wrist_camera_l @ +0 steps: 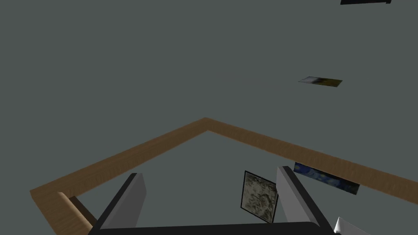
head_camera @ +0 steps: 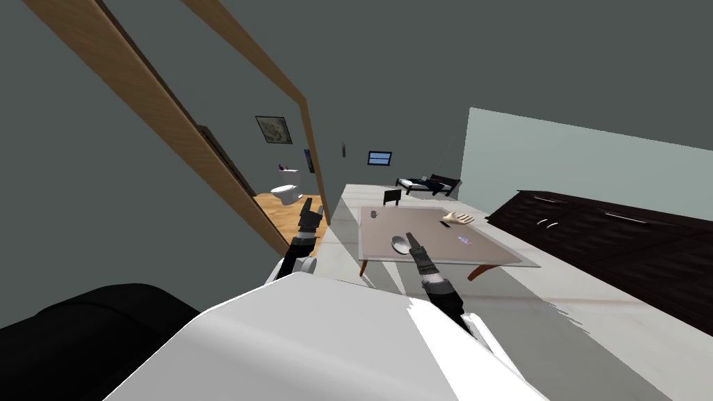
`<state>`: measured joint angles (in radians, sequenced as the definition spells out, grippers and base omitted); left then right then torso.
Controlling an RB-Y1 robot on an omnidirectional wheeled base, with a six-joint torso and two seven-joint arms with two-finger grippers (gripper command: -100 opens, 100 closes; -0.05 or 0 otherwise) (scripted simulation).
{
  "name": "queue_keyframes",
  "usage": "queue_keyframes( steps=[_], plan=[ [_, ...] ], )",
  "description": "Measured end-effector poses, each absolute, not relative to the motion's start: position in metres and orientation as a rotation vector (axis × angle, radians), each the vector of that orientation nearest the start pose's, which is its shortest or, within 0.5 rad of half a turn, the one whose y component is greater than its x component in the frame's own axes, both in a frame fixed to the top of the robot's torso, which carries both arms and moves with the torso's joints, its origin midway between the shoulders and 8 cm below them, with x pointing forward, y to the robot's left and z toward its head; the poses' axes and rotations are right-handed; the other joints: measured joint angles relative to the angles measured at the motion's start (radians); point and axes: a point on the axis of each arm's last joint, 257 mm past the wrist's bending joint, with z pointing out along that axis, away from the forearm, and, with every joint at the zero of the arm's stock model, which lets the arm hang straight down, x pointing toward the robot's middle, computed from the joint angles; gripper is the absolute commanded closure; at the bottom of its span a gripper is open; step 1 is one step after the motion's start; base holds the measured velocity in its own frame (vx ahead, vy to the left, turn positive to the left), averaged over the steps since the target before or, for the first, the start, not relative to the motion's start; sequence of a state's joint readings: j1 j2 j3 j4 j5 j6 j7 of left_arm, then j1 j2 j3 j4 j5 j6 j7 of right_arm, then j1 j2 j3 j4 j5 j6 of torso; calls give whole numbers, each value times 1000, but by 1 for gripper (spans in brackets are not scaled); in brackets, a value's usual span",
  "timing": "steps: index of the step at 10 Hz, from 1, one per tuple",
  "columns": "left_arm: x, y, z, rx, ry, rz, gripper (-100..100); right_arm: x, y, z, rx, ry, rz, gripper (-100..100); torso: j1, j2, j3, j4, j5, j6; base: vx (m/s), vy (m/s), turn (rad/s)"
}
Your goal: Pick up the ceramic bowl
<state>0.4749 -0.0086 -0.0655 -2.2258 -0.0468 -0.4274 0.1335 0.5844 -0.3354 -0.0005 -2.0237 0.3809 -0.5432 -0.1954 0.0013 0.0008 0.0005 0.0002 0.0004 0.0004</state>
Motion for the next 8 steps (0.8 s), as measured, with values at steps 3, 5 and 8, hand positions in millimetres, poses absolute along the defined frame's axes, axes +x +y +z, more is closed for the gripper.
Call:
queue_keyframes(
  steps=[3,5,8],
  plan=[
    [371,253,-6,-783,670,-1445,0,354,-253,-189,435,1440,1033,-100,0,0,0,0,0,0,-3,30,152],
    [371,253,-6,-783,670,-1445,0,352,-259,-219,405,1533,969,-100,0,0,0,0,0,-1,-5,35,169],
    [371,253,-6,-783,670,-1444,0,342,-278,-260,367,1668,871,-100,0,0,0,0,0,0,-1,28,106]
  ],
)
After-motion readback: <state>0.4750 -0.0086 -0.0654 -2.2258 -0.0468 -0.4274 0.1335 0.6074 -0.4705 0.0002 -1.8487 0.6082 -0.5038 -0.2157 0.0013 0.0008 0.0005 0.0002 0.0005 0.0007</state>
